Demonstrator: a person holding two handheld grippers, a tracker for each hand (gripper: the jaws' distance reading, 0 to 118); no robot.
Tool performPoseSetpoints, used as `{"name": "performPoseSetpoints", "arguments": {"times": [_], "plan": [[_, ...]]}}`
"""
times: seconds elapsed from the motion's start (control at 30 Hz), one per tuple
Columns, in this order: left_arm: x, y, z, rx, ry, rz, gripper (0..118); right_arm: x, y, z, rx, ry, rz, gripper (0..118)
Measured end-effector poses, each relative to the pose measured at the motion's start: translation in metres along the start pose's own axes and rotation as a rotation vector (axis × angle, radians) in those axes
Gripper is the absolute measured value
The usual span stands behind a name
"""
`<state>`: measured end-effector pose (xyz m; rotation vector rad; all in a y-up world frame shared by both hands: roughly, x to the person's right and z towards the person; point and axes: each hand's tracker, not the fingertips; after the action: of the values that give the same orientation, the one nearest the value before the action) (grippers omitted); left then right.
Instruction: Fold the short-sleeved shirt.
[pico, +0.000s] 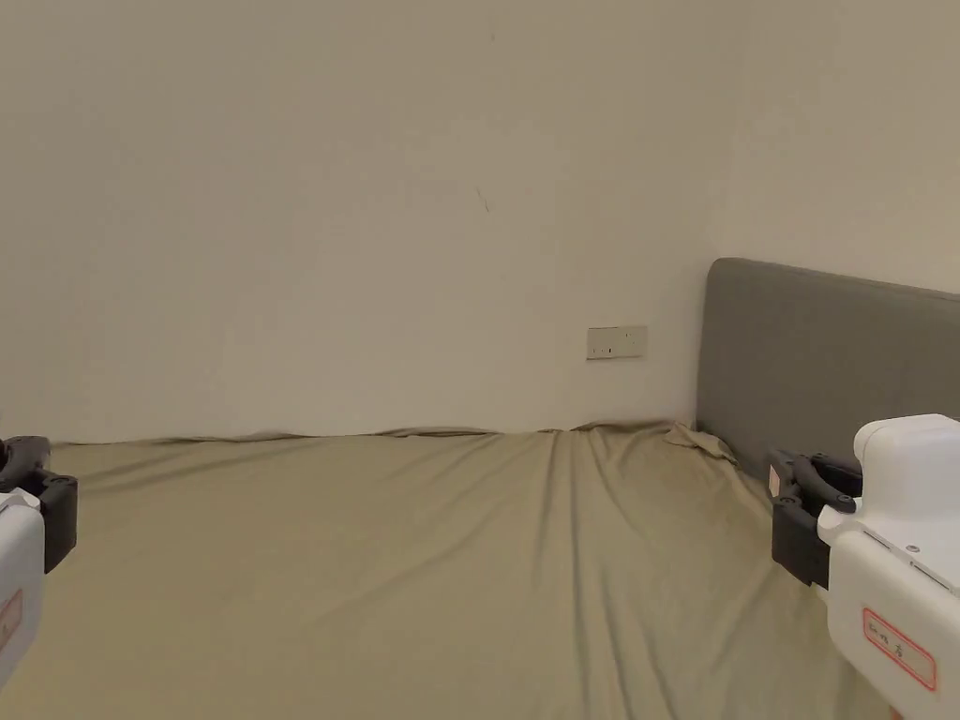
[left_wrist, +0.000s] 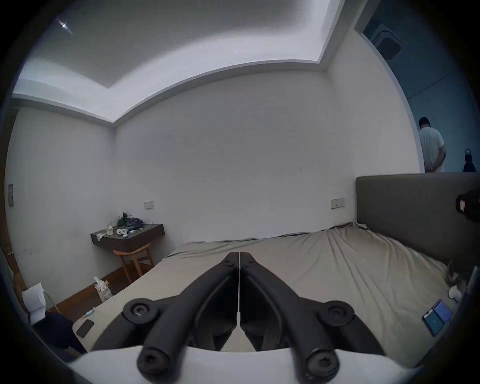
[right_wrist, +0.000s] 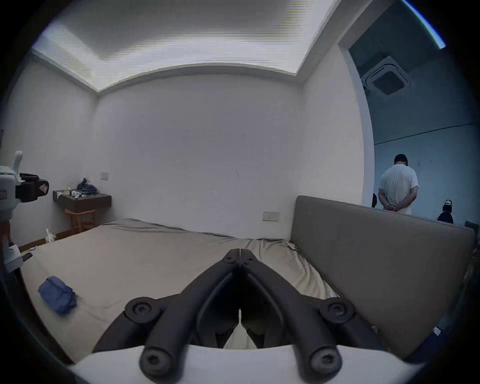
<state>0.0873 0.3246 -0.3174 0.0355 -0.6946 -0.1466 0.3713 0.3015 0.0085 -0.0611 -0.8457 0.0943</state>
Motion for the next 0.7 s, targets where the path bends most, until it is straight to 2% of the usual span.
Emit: {"name": "performPoseSetpoints", "arguments": {"times": [0.03,0.07,0.1,0.13,0.17,0.2,0.23,0.27,0.3,0.43,0.5,0.7], "plan": [[-0.001,0.000,0.000,-0.002,0.006,0.014,5,0.000,0.000,-0.001,0.003,0.001,-0.003,3],[-0.003,0.000,-0.001,-0.003,0.014,0.027,11,0.000,0.000,-0.002,0.002,0.000,-0.003,17],[-0.005,-0.001,-0.002,-0.005,0.018,0.034,34,-0.002,0.000,-0.002,0.001,0.000,0.001,57],[-0.004,0.000,0.000,-0.005,0.028,0.039,59,-0.003,0.000,-0.004,0.000,-0.006,0.013,84],[-0.006,0.000,-0.001,-0.011,0.034,0.047,78,-0.004,0.000,-0.006,-0.008,-0.009,0.026,93],[-0.010,-0.002,-0.001,-0.017,0.028,0.056,87,-0.006,-0.001,-0.007,-0.013,-0.013,0.035,95],[-0.011,-0.004,-0.003,-0.032,0.024,0.069,87,-0.008,-0.003,-0.006,-0.001,-0.020,0.042,95],[-0.010,-0.005,-0.001,-0.030,0.020,0.066,105,-0.010,-0.004,-0.005,0.013,-0.026,0.042,95],[-0.009,-0.007,0.001,-0.023,0.018,0.062,111,-0.010,-0.005,-0.005,0.016,-0.031,0.038,96],[-0.005,-0.005,0.002,-0.014,0.040,0.015,111,-0.010,-0.007,-0.006,0.028,-0.042,0.004,108],[-0.004,-0.004,0.002,-0.016,0.033,0.006,113,-0.012,-0.006,-0.009,0.017,-0.071,0.018,116],[-0.002,-0.005,0.000,0.000,0.000,-0.002,114,-0.013,-0.005,-0.008,0.039,-0.076,0.043,117]]}}
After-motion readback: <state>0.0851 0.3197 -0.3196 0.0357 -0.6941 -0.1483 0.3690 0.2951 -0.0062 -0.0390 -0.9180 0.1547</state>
